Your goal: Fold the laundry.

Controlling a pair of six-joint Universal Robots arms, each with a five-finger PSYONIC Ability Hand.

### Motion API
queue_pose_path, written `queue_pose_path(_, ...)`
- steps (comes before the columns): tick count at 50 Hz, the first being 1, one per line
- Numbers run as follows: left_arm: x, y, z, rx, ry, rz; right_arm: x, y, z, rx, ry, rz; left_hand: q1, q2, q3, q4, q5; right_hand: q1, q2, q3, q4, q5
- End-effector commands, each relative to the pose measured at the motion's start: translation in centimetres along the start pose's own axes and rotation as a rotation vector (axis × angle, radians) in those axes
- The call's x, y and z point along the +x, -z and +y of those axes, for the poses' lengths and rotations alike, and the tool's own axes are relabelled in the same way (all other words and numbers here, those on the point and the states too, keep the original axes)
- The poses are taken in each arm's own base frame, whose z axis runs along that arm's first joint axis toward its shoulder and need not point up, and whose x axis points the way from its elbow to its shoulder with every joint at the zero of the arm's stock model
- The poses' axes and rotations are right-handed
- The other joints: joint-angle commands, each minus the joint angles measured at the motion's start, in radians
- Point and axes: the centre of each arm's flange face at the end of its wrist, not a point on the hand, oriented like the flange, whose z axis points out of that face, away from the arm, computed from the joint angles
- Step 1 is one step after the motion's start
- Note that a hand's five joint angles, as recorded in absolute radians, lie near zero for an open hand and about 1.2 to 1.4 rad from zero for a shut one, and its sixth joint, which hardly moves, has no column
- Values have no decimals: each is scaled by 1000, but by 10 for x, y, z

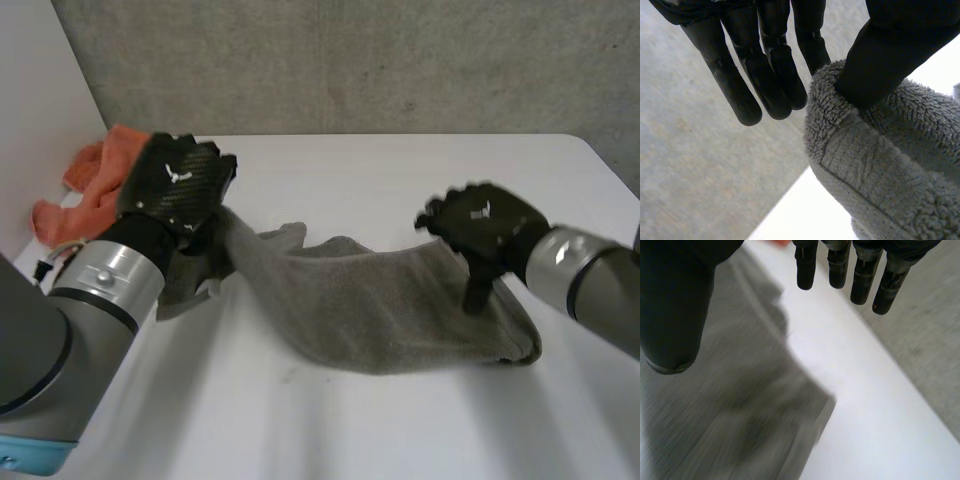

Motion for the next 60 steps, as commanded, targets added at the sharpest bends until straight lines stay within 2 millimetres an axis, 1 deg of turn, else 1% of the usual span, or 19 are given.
queue_pose_path(1, -16, 12, -39, 127, -7, -51, 13, -44, -10, 62, -112, -22, 271, 198, 201, 194, 254, -32, -42, -39, -58, -70)
queue_pose_path(4, -24, 19, -61, 200, -10, -77, 9, -67, -8, 57, -139, -58, 271, 198, 201, 194, 254, -32, -42, -39, -58, -70)
queue_pose_path(9, -34, 25, -83, 272, -14, -110, 5, -101, 0, 53, -145, -84, 271, 198, 201, 194, 254, -32, -42, -39, -58, -70)
queue_pose_path(10, -35, 26, -86, 281, -15, -114, 3, -112, 6, 40, -144, -93, 271, 198, 201, 194, 254, -32, -42, -39, -58, -70)
queue_pose_path(15, -41, 29, -99, 321, -16, -130, -1, -137, 21, 5, -157, -123, 271, 198, 201, 194, 254, -32, -42, -39, -58, -70)
queue_pose_path(22, -43, 29, -107, 346, -18, -136, -19, -155, 40, -22, -193, -247, 271, 198, 201, 194, 254, -32, -42, -39, -58, -70)
queue_pose_path(25, -43, 28, -108, 350, -18, -138, -30, -159, 43, -18, -199, -289, 271, 198, 201, 194, 254, -32, -42, -39, -58, -70)
queue_pose_path(28, -44, 28, -108, 350, -18, -138, -41, -158, 36, 3, -189, -321, 271, 198, 201, 194, 254, -32, -42, -39, -58, -70)
queue_pose_path(35, -44, 29, -110, 355, -18, -140, -36, -153, 15, 57, -246, -324, 271, 198, 201, 194, 254, -32, -42, -39, -58, -70)
queue_pose_path(38, -46, 31, -116, 372, -18, -144, -36, -151, 6, 99, -285, -367, 271, 198, 201, 194, 254, -32, -42, -39, -58, -70)
queue_pose_path(41, -48, 35, -122, 387, -18, -148, -43, -149, 0, 136, -317, -447, 271, 198, 201, 194, 254, -32, -42, -39, -58, -70)
queue_pose_path(43, -48, 37, -124, 396, -18, -146, -53, -147, -4, 154, -325, -500, 271, 198, 201, 194, 254, -32, -42, -39, -58, -70)
queue_pose_path(45, -46, 40, -129, 415, -17, -132, -70, -144, -9, 171, -333, -578, 271, 198, 201, 194, 254, -32, -42, -39, -58, -70)
queue_pose_path(47, -43, 42, -131, 424, -17, -117, -80, -143, -10, 175, -339, -621, 271, 198, 201, 194, 254, -32, -42, -39, -58, -70)
queue_pose_path(50, -38, 44, -134, 440, -19, -82, -106, -140, -7, 160, -354, -711, 271, 198, 201, 194, 254, -32, -42, -39, -58, -70)
queue_pose_path(55, -35, 44, -132, 438, -22, -61, -122, -139, 0, 132, -370, -777, 271, 198, 201, 194, 254, -31, -42, -39, -58, -69)
queue_pose_path(57, -35, 42, -130, 431, -22, -58, -120, -141, -2, 144, -365, -768, 271, 198, 201, 194, 254, 480, 470, 473, 454, 442)
queue_pose_path(58, -34, 41, -130, 431, -22, -58, -114, -145, -7, 166, -358, -734, 271, 198, 201, 194, 254, 1146, 1136, 1139, 1120, 1108)
queue_pose_path(60, -36, 37, -127, 420, -26, -62, -105, -153, -12, 187, -356, -662, 271, 198, 201, 194, 254, 1190, 1179, 1182, 1164, 1152)
